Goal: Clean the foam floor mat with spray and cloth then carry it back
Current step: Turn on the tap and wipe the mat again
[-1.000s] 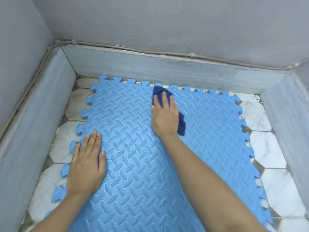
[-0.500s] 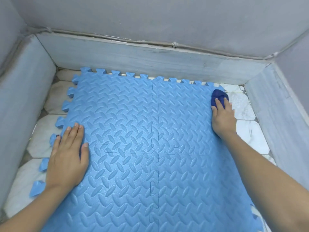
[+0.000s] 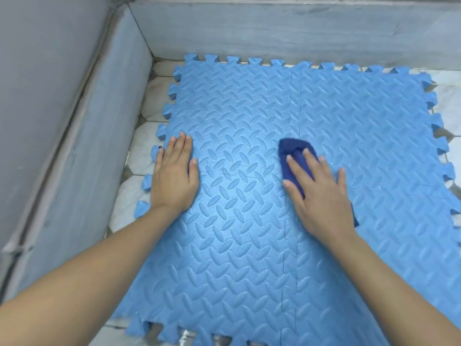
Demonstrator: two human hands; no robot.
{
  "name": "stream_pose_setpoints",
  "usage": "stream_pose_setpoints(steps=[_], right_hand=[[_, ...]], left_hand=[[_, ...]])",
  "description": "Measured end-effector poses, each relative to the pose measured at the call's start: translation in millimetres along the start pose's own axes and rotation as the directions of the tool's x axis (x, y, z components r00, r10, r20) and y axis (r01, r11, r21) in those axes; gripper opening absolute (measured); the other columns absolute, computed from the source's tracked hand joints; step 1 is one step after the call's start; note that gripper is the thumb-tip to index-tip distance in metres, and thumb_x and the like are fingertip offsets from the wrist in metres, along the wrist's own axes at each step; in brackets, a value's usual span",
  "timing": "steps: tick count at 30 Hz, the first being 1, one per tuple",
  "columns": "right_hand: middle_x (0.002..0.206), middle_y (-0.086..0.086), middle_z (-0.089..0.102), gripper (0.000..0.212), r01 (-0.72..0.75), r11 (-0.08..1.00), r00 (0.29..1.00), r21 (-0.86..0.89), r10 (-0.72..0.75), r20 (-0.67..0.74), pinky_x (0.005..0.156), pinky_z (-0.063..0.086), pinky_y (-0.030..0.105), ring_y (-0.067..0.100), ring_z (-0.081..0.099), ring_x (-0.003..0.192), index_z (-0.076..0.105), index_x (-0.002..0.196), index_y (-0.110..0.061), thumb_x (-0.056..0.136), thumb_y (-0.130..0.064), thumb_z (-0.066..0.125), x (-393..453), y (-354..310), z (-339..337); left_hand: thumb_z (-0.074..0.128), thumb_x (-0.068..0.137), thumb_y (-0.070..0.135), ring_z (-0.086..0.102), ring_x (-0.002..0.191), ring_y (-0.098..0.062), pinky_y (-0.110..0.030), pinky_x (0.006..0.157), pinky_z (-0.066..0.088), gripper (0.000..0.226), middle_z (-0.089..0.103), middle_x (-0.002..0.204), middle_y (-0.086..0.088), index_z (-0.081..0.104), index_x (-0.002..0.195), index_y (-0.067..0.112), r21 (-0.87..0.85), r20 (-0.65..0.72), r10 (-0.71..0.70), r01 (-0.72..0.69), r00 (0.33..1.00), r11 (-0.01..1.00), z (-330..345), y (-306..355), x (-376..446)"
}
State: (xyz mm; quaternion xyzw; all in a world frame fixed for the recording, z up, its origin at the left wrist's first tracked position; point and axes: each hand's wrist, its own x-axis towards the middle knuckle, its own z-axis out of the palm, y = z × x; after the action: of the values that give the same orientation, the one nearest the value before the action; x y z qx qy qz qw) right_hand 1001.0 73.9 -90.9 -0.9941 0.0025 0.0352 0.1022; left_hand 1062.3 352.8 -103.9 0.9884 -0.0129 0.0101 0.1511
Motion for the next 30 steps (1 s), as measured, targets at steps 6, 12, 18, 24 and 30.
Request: stream_pose_setpoints(steps=[6,12,18,24,30], right_hand=[[0.153,0.013,0.04,0.047,-0.021,0.995,0.997,0.1,0.029,-0.074,0.116,0.02,0.05,0.04,0.029,0.143,0.047,0.145,-0.015,0.1,-0.027,0.042,-45,-88,30],[0.145,0.003,0.053,0.051,0.384,0.913,0.921,0.139,-0.39,0.018,0.112,0.029,0.045,0.029,0.05,0.134,0.058,0.135,-0.025,0.085,-0.022,0.048,-160,-195,61],[0.149,0.007,0.047,0.046,-0.051,0.999,0.991,-0.009,0.05,-0.121,0.109,0.032,0.055,0.033,0.048,0.134,0.052,0.14,-0.025,0.094,-0.032,0.05,-133,-57,33],[0.15,0.022,0.039,0.047,-0.64,0.747,0.711,0.179,0.664,-0.23,0.115,0.022,0.06,0.047,0.029,0.14,0.048,0.143,-0.012,0.102,-0.03,0.031,-193,113,-4],[0.144,0.009,0.052,0.045,-0.253,0.967,0.924,0.028,0.25,-0.29,0.113,0.029,0.053,0.037,0.038,0.138,0.052,0.137,-0.019,0.092,-0.018,0.056,-182,-29,33]], left_hand=[[0.031,0.101,0.026,0.01,0.149,-0.015,-0.037,0.122,0.002,0.053,0.019,0.16,0.0,0.023,0.152,0.016,-0.024,0.017,0.01,-0.01,1.0,1.0,0,-1,1],[0.031,0.101,0.026,0.01,0.149,-0.014,-0.036,0.122,0.001,0.052,0.019,0.16,0.001,0.023,0.152,0.016,-0.069,0.01,0.033,-0.032,0.999,0.997,-1,-5,1],[0.031,0.101,0.027,0.013,0.149,-0.019,-0.038,0.121,0.003,0.052,0.021,0.16,-0.004,0.026,0.151,0.011,-0.05,-0.011,0.065,-0.066,0.998,0.997,-1,-4,1],[0.039,0.094,0.011,0.043,0.127,-0.042,-0.051,0.109,0.031,0.042,0.045,0.142,-0.022,0.046,0.134,0.001,0.09,-0.055,0.206,-0.2,0.977,0.976,4,-13,-7],[0.041,0.081,0.006,0.045,0.123,-0.045,-0.056,0.107,0.033,0.047,0.05,0.134,-0.028,0.053,0.125,-0.007,-0.011,-0.04,0.118,-0.119,0.992,0.993,0,26,-20]])
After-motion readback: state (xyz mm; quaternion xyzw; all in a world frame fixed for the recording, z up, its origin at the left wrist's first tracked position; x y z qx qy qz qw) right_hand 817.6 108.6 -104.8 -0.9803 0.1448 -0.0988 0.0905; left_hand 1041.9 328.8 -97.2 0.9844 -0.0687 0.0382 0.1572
